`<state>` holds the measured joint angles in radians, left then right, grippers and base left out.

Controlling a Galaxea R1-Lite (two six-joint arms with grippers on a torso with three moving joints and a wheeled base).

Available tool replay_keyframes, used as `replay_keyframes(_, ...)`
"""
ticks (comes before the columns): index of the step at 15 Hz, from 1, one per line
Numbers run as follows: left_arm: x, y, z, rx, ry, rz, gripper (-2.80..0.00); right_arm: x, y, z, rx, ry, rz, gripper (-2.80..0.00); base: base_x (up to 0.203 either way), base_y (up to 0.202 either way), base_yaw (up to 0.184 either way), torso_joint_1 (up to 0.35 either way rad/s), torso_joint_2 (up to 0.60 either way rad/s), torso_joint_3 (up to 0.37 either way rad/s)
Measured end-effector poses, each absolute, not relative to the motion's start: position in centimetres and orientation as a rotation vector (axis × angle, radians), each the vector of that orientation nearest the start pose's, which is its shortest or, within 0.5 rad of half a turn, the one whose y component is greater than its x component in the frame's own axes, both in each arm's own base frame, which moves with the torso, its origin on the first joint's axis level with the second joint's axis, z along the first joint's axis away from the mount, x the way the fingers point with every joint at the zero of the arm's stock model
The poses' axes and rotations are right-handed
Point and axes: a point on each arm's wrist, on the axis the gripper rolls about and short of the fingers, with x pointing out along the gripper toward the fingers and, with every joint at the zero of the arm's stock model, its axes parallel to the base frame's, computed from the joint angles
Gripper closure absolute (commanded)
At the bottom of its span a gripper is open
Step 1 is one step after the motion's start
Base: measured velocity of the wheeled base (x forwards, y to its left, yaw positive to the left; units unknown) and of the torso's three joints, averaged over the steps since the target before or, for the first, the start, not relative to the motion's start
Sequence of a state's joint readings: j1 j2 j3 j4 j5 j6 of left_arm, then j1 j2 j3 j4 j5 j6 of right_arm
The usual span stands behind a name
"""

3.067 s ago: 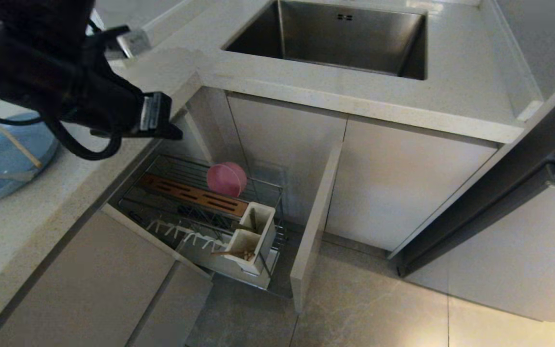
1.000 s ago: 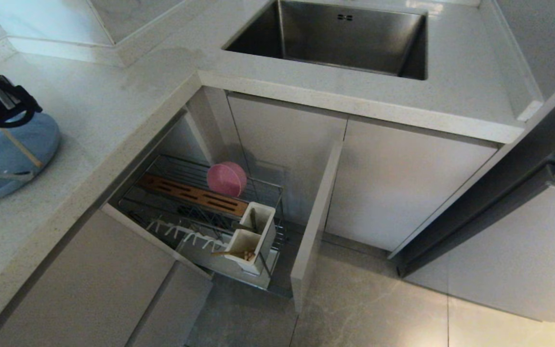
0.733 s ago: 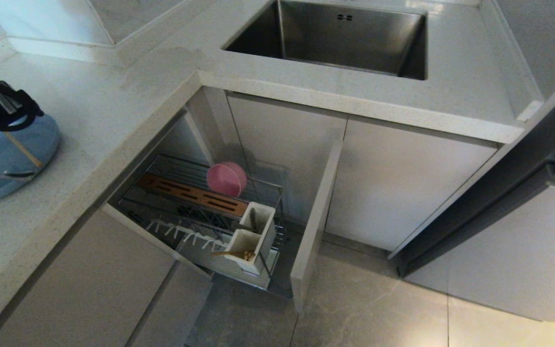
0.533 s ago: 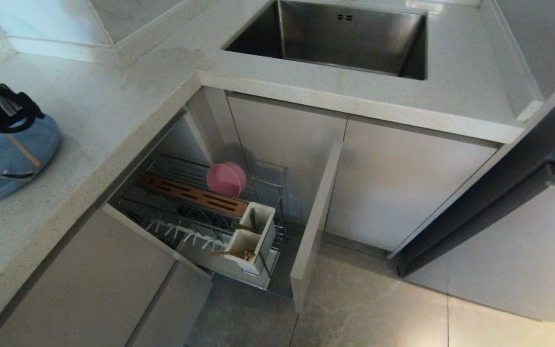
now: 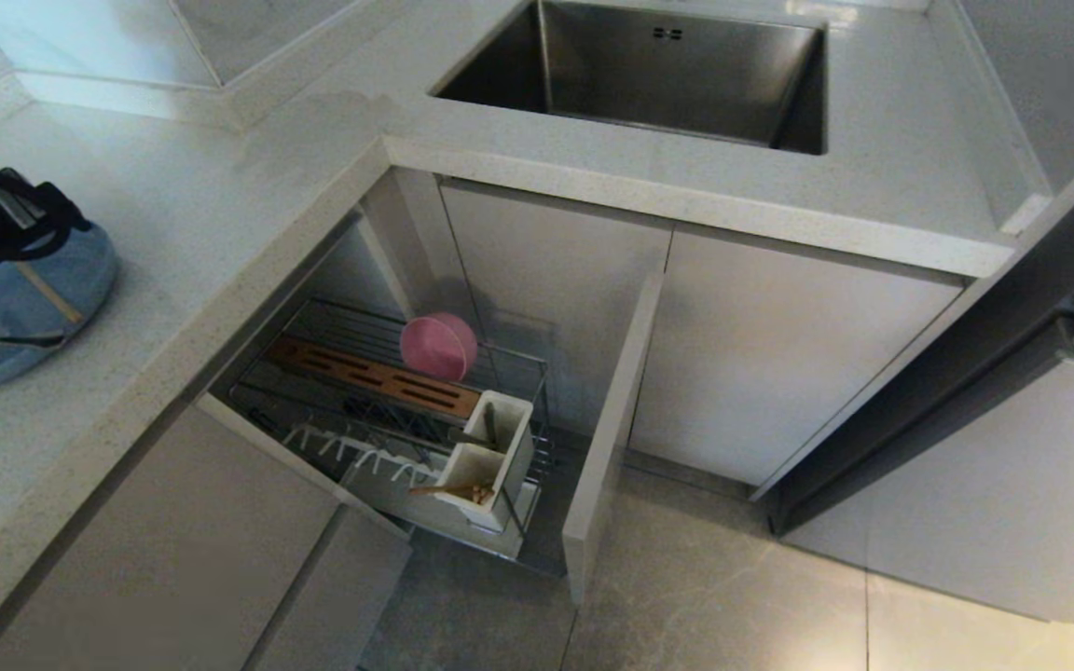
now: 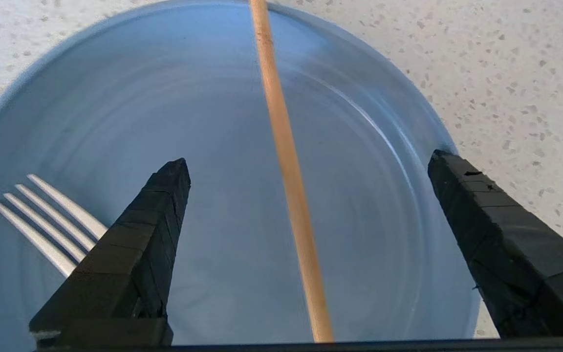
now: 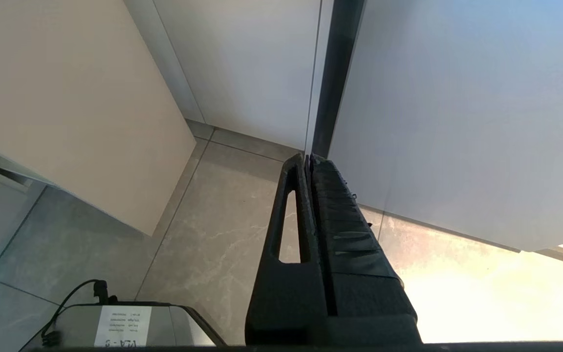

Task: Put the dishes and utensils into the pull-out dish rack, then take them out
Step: Take the chopsticks out of the cupboard

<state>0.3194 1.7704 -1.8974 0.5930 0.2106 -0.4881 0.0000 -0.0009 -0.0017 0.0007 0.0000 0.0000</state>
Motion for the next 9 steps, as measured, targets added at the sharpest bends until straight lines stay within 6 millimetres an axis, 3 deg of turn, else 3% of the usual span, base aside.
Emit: replay_keyframes(9, 29.78, 10.94, 34.18, -0.510, 0.346, 0.618, -2.80, -2.30, 0.00, 7.59, 0.000, -0.002, 0.000, 0.00, 0.000, 0.000, 0.000, 0.000, 0.00, 0.000)
